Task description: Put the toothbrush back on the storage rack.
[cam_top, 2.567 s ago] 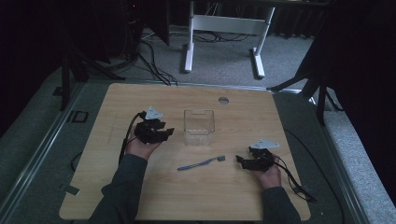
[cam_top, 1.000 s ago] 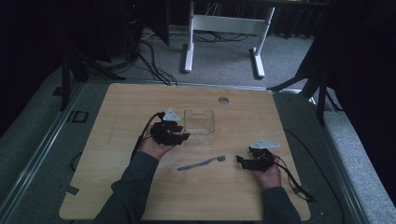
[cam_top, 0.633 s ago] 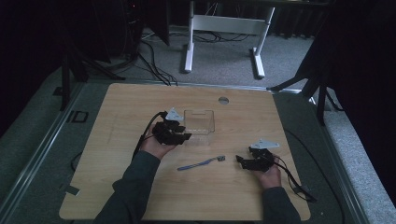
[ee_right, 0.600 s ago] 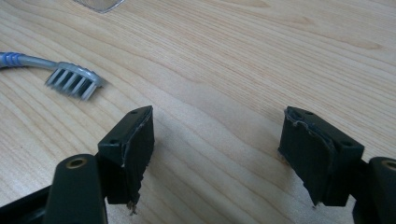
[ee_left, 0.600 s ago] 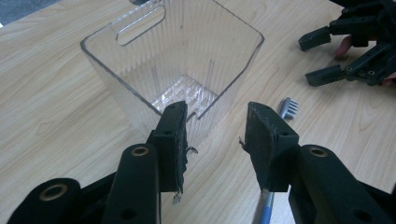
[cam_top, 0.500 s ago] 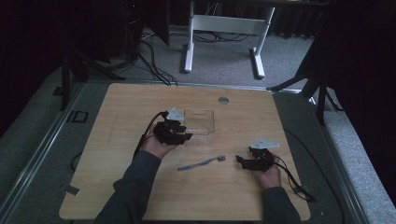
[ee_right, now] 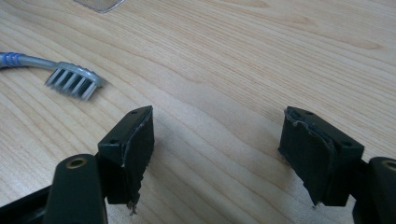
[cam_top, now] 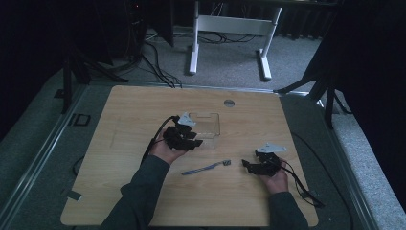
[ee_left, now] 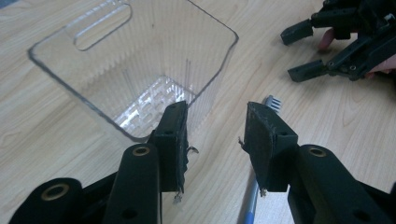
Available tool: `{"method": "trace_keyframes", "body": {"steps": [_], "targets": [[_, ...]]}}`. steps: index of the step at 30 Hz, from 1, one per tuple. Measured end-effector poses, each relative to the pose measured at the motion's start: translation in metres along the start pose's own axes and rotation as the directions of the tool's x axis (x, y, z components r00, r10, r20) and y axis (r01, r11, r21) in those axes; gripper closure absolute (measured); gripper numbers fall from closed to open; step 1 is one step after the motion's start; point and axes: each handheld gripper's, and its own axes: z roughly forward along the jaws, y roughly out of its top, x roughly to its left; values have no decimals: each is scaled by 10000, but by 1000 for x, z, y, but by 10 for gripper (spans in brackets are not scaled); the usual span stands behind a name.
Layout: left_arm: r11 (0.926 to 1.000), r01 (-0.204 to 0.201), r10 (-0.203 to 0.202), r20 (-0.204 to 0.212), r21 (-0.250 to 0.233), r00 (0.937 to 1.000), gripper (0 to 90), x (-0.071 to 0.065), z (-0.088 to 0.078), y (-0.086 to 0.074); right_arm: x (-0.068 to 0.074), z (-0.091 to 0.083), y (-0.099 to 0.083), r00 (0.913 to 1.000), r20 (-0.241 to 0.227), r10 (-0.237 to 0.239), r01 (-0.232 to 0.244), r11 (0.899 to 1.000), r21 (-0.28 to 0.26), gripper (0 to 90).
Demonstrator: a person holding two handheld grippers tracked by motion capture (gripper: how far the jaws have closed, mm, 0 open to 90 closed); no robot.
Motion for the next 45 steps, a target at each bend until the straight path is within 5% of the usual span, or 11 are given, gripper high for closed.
{"method": "trace_keyframes", "body": {"steps": [45], "targets": [[9967, -443, 434, 145, 674, 9990, 602, -14, 22, 4, 0, 0, 0, 10000, -2, -3, 3, 10000, 9, 256]]}}
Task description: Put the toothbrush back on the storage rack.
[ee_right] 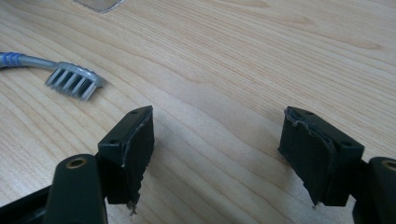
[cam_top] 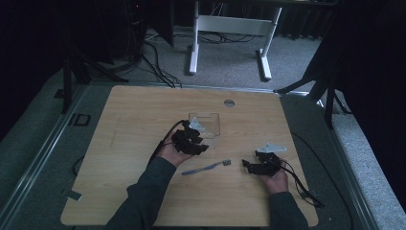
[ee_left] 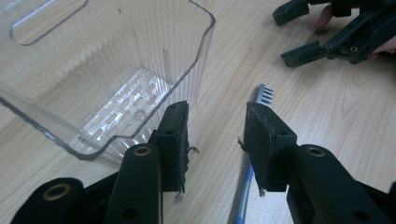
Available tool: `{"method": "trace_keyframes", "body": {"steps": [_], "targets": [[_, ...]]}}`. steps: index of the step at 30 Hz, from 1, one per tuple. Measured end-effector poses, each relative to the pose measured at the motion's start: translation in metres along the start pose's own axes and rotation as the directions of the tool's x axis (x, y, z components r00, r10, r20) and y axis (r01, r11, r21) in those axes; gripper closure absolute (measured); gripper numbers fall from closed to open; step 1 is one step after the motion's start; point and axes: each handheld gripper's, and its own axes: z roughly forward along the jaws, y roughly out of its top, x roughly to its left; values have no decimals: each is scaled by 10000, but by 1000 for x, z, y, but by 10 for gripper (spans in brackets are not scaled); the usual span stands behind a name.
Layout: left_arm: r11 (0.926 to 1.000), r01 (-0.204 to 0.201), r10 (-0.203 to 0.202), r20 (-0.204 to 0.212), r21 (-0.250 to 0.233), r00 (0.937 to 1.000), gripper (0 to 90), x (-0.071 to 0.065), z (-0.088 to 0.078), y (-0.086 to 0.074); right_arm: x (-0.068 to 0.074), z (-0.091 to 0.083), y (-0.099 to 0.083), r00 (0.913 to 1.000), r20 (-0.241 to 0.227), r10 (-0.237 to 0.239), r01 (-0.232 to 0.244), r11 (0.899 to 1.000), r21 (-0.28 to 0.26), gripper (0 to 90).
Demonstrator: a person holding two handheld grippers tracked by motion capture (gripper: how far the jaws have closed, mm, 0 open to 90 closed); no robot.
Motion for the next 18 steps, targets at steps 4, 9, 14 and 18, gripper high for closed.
{"method": "trace_keyframes", "body": {"steps": [4, 9, 14, 18], "targets": [[9998, -95, 95, 5, 159, 10000, 602, 0, 2, 0, 0, 0, 0, 10000, 0, 0, 0, 10000, 0, 256], [9996, -126, 125, 51, 258, 9999, 602, -1, 5, 0, 0, 0, 0, 10000, 1, 0, 0, 10000, 1, 256], [9992, -168, 162, 155, 351, 9997, 619, -2, 7, 0, 0, 0, 0, 10000, 1, 2, -2, 10000, 0, 256], [9991, -126, 112, 337, 414, 9994, 618, -4, 10, 1, 0, 0, 0, 10000, 0, 2, -2, 10000, 0, 256]]}}
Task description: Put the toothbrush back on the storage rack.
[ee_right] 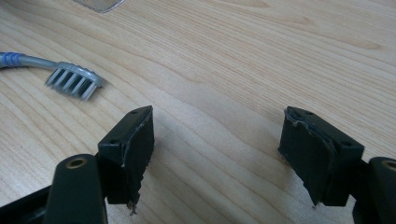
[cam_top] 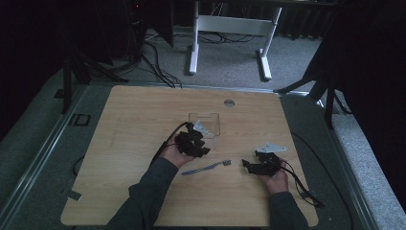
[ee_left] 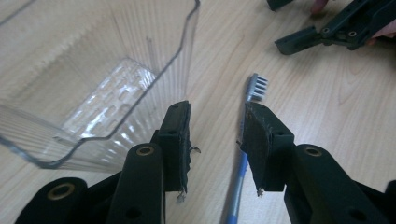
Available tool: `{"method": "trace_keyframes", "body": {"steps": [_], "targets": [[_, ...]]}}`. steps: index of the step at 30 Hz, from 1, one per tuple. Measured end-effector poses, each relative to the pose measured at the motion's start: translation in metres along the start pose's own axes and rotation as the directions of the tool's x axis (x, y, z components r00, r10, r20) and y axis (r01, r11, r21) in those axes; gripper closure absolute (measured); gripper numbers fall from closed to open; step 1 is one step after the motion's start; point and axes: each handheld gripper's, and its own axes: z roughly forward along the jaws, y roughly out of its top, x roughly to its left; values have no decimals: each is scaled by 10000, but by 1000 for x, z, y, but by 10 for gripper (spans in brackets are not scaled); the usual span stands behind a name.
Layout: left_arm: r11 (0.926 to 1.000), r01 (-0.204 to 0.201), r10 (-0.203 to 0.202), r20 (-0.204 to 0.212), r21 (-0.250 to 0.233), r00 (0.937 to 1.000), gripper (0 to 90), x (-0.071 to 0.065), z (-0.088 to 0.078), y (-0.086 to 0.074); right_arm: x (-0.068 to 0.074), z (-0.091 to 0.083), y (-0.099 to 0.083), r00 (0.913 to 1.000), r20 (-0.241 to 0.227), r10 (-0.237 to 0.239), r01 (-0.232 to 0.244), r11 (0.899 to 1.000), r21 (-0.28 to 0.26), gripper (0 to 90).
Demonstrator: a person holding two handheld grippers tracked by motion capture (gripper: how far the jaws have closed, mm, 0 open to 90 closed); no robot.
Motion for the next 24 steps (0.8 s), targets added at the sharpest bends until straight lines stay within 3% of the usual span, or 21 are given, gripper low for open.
{"method": "trace_keyframes", "body": {"steps": [10, 24], "targets": [[9999, -86, 82, 278, 145, 9996, 634, -4, 5, 2, 0, 0, 0, 10000, 0, -4, 4, 10000, -2, 256], [9972, -247, 205, 591, 704, 9980, 639, -10, 15, 5, 0, 0, 0, 10000, -2, -9, 9, 10000, -3, 256]]}}
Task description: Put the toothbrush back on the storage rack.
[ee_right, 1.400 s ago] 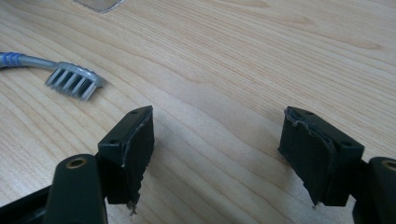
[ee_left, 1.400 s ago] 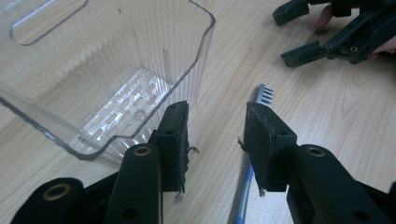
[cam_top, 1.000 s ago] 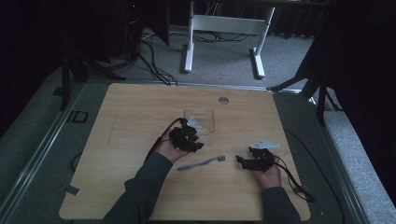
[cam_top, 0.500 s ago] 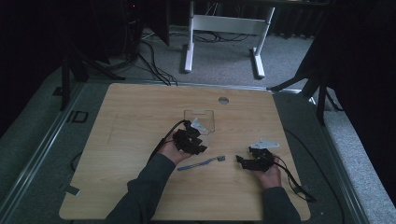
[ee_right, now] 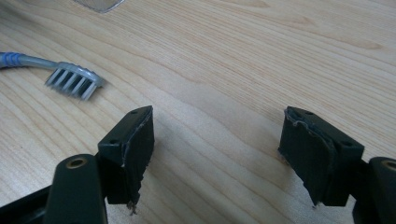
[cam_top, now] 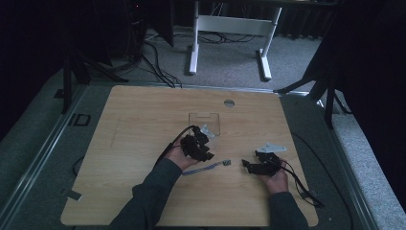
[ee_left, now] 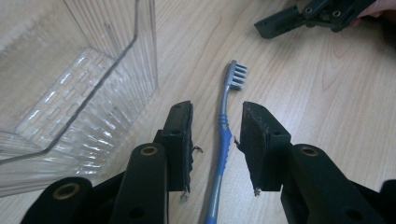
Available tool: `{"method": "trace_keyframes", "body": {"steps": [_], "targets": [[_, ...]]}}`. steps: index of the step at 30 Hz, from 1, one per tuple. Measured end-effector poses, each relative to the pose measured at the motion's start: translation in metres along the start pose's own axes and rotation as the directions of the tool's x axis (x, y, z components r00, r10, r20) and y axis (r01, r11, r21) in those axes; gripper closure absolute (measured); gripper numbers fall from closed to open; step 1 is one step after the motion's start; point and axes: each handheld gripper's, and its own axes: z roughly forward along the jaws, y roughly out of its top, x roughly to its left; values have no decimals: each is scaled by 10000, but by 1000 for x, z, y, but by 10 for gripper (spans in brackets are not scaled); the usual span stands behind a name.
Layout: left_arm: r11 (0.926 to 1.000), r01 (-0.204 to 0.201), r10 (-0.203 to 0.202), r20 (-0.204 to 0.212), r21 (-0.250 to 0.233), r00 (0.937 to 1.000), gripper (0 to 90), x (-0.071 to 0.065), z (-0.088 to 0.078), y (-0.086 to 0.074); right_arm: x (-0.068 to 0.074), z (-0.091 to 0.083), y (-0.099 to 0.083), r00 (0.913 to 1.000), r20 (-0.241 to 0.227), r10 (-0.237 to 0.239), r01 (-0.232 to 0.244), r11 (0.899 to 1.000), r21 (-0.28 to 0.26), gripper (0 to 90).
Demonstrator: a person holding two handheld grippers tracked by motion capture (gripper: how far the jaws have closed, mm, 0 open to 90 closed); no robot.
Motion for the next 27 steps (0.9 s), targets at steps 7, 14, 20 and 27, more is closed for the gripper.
{"method": "trace_keyframes", "body": {"steps": [7, 14, 20, 27], "targets": [[9995, 11, -12, 39, 322, 10000, 638, -1, 4, 1, 0, 0, 0, 10000, -1, 4, -4, 10000, 1, 256], [9975, 18, -20, 29, 703, 10000, 637, -2, 8, 2, 0, 0, 0, 10000, -2, 12, -12, 10000, -4, 256], [9955, 21, -27, 55, 951, 10000, 633, -2, 11, 2, 0, 0, 0, 10000, 4, -7, 7, 10000, -12, 256], [9914, -102, 97, 44, 1302, 9999, 645, -2, 14, 2, 0, 0, 0, 10000, 0, 16, -16, 10000, -2, 256]]}}
